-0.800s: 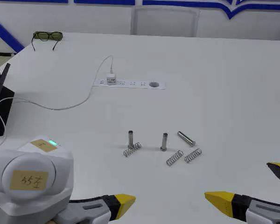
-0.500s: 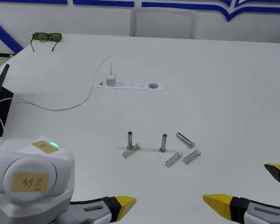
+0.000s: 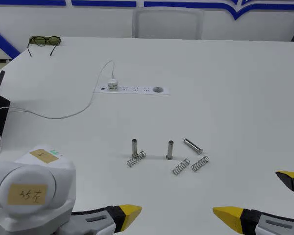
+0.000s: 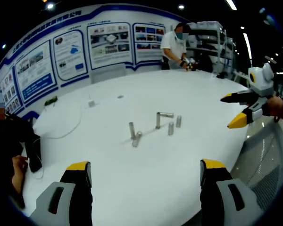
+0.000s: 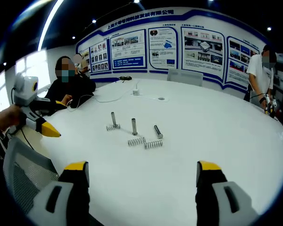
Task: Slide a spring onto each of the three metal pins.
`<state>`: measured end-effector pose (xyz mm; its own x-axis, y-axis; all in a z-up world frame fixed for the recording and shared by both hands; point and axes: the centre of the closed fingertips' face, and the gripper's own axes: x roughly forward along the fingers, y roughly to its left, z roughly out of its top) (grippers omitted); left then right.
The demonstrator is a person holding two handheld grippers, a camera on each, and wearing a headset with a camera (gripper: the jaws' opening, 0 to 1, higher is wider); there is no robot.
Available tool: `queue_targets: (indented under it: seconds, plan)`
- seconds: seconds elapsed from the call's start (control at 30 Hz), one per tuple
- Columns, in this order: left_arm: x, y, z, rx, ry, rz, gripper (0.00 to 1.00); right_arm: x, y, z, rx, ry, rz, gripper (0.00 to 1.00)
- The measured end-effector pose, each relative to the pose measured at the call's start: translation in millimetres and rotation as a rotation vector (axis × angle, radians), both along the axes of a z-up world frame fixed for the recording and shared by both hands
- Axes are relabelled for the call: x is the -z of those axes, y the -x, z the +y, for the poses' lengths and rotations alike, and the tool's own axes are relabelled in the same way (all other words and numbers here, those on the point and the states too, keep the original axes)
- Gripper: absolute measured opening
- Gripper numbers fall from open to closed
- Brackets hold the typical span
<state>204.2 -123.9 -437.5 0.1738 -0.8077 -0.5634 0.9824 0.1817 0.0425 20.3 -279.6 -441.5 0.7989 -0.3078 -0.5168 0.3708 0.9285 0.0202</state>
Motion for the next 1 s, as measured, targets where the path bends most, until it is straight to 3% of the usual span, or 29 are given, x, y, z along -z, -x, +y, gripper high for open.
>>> queue_targets:
  seconds: [0.17,0.57,0.77,1.0]
  plan:
    - [1.2,-0.1,0.1,0.003,-0.005,0.002,0.96,1.1,0.4,0.6,-0.008,0.004,0.008,0.94]
    - [-4.8,-1.2,-4.9,-0.008,0.035,0.025,0.94,3.1,-0.2,-8.0,0.006,-0.008,0.015,0.84]
    - [-4.1,0.4,-11.1,-0.002,0.041,0.033,0.93,1.5,-6.4,-19.2,0.02,-0.021,0.003,0.76]
    - [-1.7,1.3,-17.9,0.011,0.037,0.032,0.92,1.9,-18.1,-30.1,-0.002,-0.027,0.026,0.68]
